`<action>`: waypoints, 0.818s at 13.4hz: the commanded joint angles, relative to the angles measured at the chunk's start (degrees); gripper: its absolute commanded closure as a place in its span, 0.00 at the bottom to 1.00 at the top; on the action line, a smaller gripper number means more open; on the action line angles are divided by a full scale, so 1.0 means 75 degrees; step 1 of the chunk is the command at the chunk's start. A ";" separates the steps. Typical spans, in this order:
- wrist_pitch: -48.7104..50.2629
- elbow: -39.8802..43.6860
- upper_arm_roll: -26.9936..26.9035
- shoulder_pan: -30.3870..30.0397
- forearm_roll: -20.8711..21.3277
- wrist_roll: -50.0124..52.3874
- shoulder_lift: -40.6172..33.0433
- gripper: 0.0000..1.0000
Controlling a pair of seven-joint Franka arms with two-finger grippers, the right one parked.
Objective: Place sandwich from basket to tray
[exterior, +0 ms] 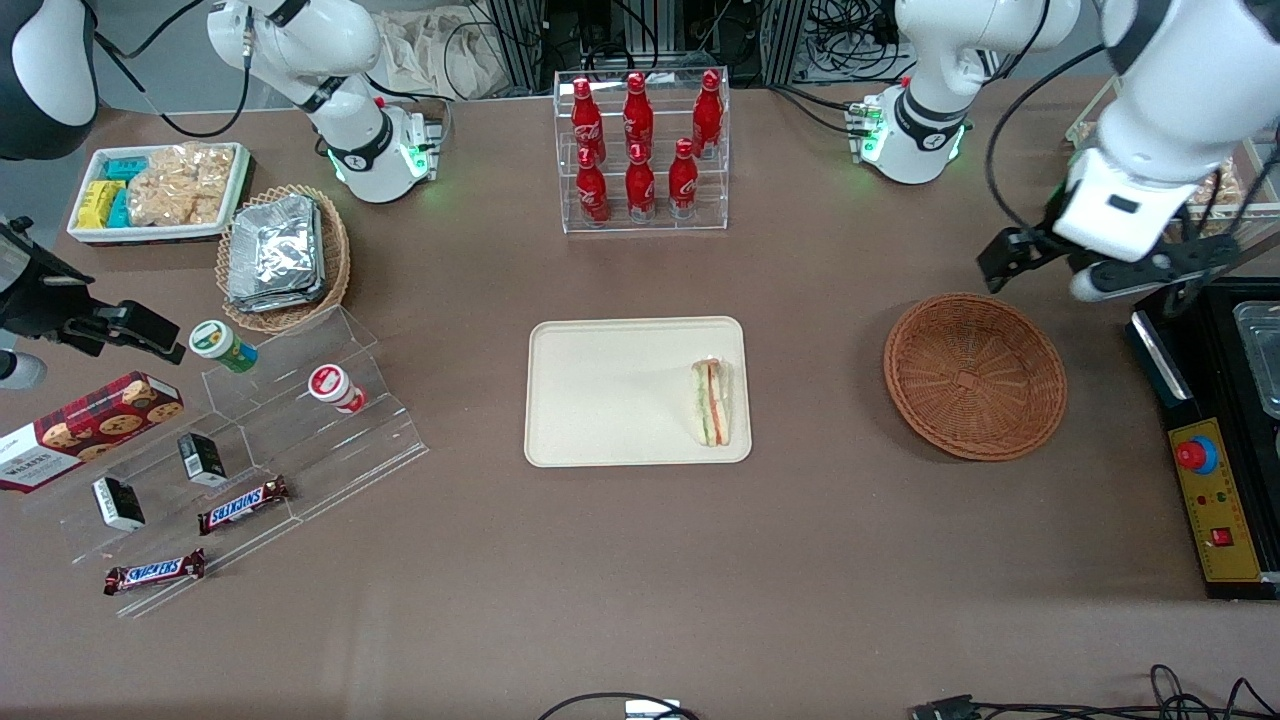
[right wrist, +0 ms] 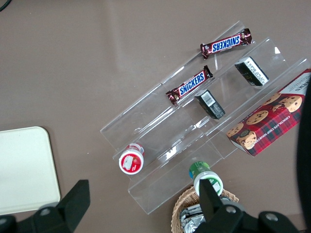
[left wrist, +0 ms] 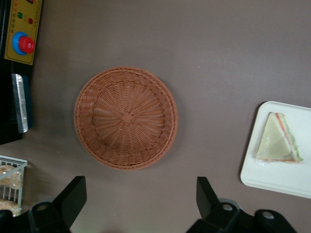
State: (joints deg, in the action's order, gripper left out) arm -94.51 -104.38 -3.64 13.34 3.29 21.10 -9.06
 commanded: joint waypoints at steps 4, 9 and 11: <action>0.0331 -0.0158 -0.1271 0.0120 -0.0240 -0.1522 -0.0444 0.00; 0.0331 0.0158 -0.1284 0.0073 -0.0099 -0.1430 -0.0210 0.00; 0.0424 0.0299 -0.1284 0.0073 -0.0099 -0.1418 -0.0116 0.00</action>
State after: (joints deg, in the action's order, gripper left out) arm -92.52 -104.32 -13.09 13.37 2.25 10.16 -10.86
